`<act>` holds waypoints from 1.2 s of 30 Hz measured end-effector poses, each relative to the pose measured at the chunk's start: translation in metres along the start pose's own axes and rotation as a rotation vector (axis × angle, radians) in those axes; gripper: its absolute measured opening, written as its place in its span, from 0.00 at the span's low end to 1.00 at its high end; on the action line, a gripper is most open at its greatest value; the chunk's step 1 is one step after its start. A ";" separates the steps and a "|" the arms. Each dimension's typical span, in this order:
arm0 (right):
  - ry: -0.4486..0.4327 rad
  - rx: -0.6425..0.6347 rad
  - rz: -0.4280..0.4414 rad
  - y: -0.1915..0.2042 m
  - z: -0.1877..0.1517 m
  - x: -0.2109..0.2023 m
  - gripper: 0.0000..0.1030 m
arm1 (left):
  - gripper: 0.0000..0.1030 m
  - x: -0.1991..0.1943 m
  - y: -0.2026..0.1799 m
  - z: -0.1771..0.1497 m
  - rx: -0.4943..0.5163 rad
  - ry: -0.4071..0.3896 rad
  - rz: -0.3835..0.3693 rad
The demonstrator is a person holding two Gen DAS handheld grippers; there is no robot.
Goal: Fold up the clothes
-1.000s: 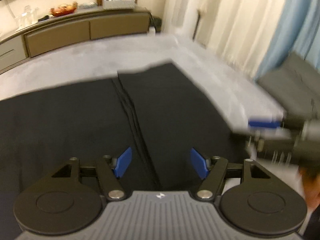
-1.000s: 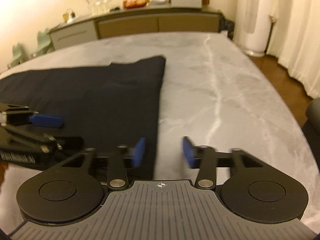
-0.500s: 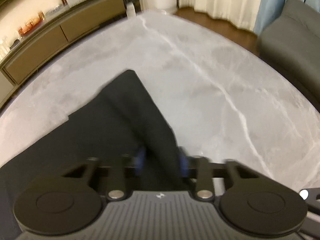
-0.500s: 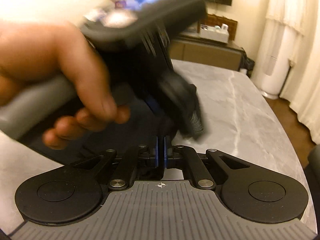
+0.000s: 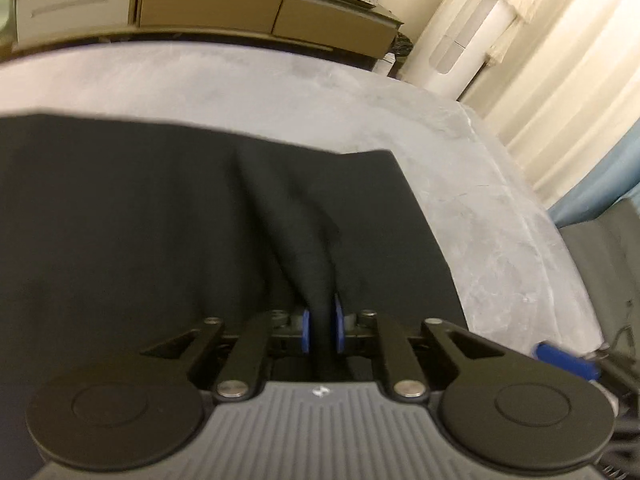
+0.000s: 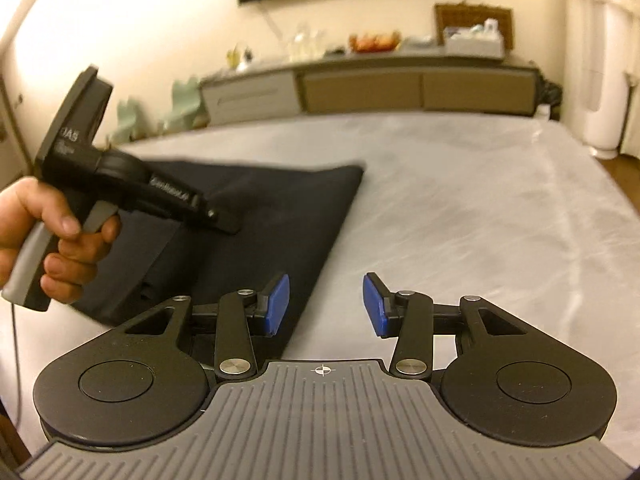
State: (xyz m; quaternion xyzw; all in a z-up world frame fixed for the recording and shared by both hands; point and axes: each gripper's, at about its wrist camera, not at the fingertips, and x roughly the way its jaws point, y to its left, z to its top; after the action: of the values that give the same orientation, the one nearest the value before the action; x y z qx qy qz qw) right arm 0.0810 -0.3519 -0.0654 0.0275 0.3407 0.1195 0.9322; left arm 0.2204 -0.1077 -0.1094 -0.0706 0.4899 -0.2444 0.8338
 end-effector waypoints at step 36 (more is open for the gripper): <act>0.071 -0.306 -0.266 0.119 0.015 0.065 0.42 | 0.49 -0.229 0.215 -0.125 -0.260 -0.280 0.203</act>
State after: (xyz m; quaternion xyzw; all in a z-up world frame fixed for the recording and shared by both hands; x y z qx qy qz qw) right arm 0.1149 -0.2202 -0.0792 -0.1640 0.3519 0.0466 0.9204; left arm 0.0949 0.2043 -0.0710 -0.1610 0.4013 -0.0815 0.8980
